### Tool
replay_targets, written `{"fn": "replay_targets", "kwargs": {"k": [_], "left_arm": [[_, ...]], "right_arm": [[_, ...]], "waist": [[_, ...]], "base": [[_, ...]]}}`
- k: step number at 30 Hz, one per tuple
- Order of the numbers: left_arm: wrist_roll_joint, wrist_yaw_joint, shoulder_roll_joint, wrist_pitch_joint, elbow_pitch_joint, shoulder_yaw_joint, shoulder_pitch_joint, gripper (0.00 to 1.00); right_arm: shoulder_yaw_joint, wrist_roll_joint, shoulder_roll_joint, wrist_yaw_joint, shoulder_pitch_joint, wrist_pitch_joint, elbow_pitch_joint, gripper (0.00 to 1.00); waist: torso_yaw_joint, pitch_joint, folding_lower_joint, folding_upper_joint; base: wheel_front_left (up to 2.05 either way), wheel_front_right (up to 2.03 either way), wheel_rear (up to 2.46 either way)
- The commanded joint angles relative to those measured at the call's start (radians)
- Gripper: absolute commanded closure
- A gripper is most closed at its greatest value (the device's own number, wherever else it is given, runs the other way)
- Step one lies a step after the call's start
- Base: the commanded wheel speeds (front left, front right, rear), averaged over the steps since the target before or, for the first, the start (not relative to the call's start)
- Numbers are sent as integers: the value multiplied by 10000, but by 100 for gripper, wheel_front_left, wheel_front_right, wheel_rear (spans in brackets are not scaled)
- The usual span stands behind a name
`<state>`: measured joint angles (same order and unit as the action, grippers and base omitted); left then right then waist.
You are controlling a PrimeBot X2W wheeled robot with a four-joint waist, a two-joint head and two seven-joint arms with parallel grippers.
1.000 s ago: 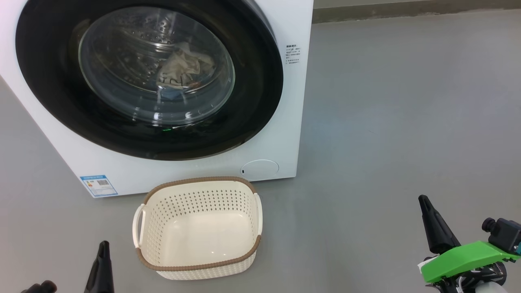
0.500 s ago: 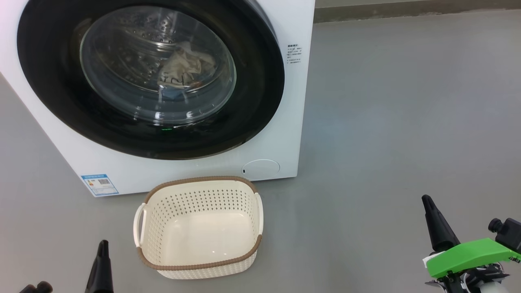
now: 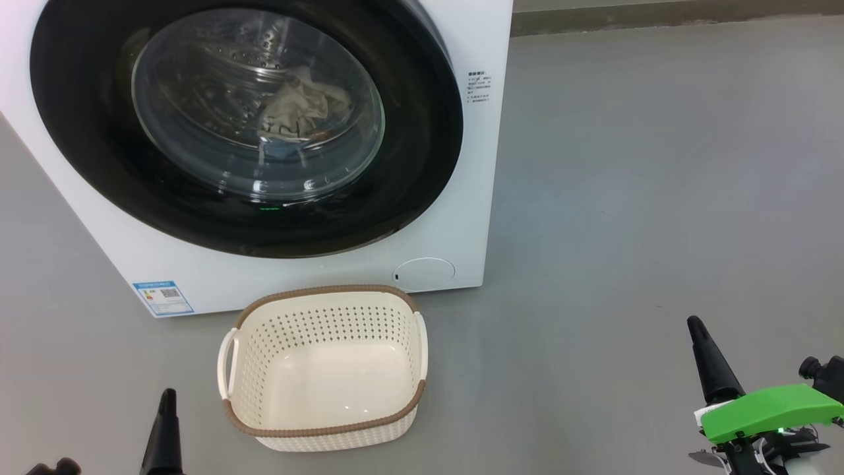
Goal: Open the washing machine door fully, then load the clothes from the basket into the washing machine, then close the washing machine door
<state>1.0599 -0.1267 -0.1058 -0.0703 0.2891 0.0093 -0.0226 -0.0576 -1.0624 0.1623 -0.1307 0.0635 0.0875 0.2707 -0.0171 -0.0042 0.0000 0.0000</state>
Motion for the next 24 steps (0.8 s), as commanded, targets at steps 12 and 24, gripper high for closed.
{"fn": "replay_targets", "kwargs": {"k": [12, 24], "left_arm": [[1206, -7, 44, 382, -311, 401, -568, 100], [2212, -10, 165, 727, -331, 558, -654, 100]], "right_arm": [[321, -1207, -122, -1, 415, -415, -217, 100], [613, -2242, -328, -1, 438, -761, -212, 100]], "waist": [[35, 8, 0, 0], [67, 16, 0, 0]], "base": [[0, 0, 0], [0, 0, 0]]}}
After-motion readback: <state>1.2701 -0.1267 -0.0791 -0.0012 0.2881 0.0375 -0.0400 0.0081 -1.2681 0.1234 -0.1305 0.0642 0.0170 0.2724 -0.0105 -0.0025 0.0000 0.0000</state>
